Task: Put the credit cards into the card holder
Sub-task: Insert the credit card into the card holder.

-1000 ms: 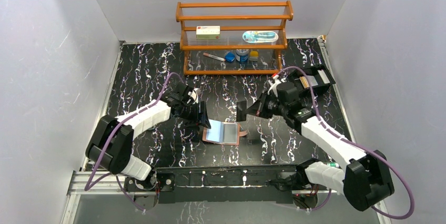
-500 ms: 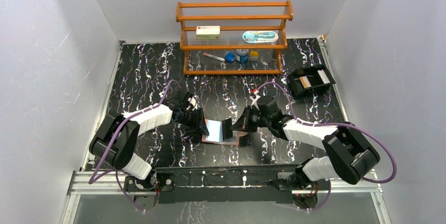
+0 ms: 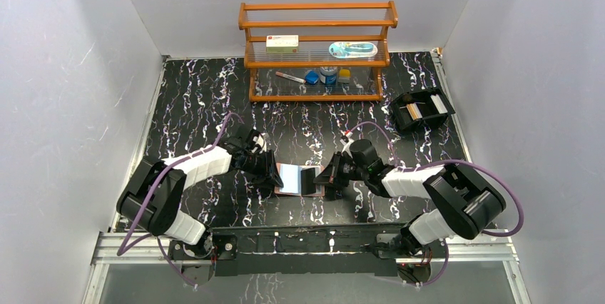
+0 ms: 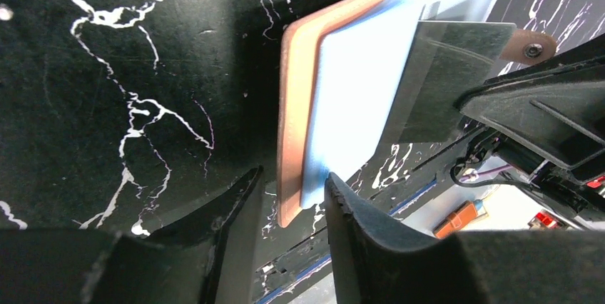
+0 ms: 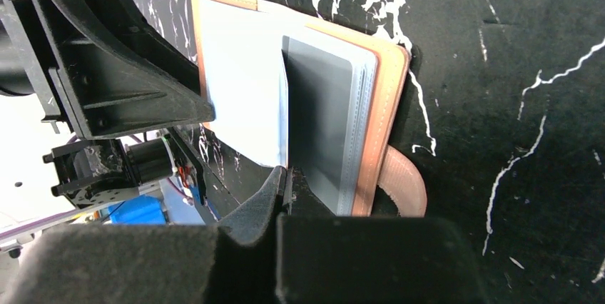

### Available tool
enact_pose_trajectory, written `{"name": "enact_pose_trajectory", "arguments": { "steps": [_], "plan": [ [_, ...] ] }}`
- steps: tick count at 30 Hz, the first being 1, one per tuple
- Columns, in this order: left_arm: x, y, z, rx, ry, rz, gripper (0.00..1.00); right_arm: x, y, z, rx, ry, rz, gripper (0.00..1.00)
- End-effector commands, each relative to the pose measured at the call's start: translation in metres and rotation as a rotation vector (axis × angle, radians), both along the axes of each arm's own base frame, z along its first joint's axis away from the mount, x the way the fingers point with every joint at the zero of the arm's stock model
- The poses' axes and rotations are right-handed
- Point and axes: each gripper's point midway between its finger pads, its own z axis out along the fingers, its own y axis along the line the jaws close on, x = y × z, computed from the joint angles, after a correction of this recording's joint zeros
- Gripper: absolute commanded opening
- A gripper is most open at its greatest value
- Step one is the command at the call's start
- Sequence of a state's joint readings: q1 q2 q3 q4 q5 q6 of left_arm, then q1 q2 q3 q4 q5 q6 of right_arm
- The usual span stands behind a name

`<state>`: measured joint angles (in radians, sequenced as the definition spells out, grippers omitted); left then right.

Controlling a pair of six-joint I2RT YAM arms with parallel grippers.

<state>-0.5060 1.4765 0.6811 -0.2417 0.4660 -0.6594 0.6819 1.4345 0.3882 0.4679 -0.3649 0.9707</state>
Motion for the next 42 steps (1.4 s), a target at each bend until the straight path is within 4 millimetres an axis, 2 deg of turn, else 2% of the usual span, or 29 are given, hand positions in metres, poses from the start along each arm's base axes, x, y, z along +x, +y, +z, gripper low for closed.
{"name": "enact_pose_trajectory", "arguments": {
  "steps": [1, 4, 8, 13, 23, 29, 34, 36, 42],
  "plan": [
    [-0.004, -0.005, 0.015, -0.059, -0.015, -0.012, 0.32, 0.002, 0.007, 0.010, 0.061, -0.042, 0.013, 0.00],
    [-0.003, -0.007, 0.019, -0.073, -0.024, -0.015, 0.30, 0.001, 0.007, 0.009, 0.071, -0.037, 0.013, 0.00],
    [-0.004, -0.009, 0.023, -0.092, -0.022, -0.021, 0.34, 0.002, 0.008, 0.015, 0.087, -0.054, 0.012, 0.00],
    [-0.002, -0.007, 0.026, -0.088, -0.053, -0.015, 0.24, 0.004, 0.003, 0.011, 0.065, -0.047, 0.004, 0.00],
    [-0.004, -0.012, 0.027, -0.142, -0.044, -0.011, 0.18, 0.005, -0.005, 0.007, 0.033, -0.044, -0.001, 0.00],
    [0.001, -0.007, 0.037, -0.191, -0.078, 0.017, 0.23, 0.004, -0.010, 0.003, 0.013, -0.031, -0.005, 0.00],
    [0.000, -0.015, 0.043, -0.271, -0.076, 0.013, 0.11, 0.003, -0.010, 0.003, 0.012, -0.032, 0.000, 0.00],
    [-0.001, -0.016, 0.040, -0.284, -0.059, 0.013, 0.09, 0.004, -0.010, 0.004, 0.016, -0.033, -0.002, 0.00],
    [-0.004, -0.018, 0.034, -0.292, -0.039, 0.004, 0.15, 0.003, -0.009, 0.007, 0.028, -0.034, -0.002, 0.00]
  ]
}}
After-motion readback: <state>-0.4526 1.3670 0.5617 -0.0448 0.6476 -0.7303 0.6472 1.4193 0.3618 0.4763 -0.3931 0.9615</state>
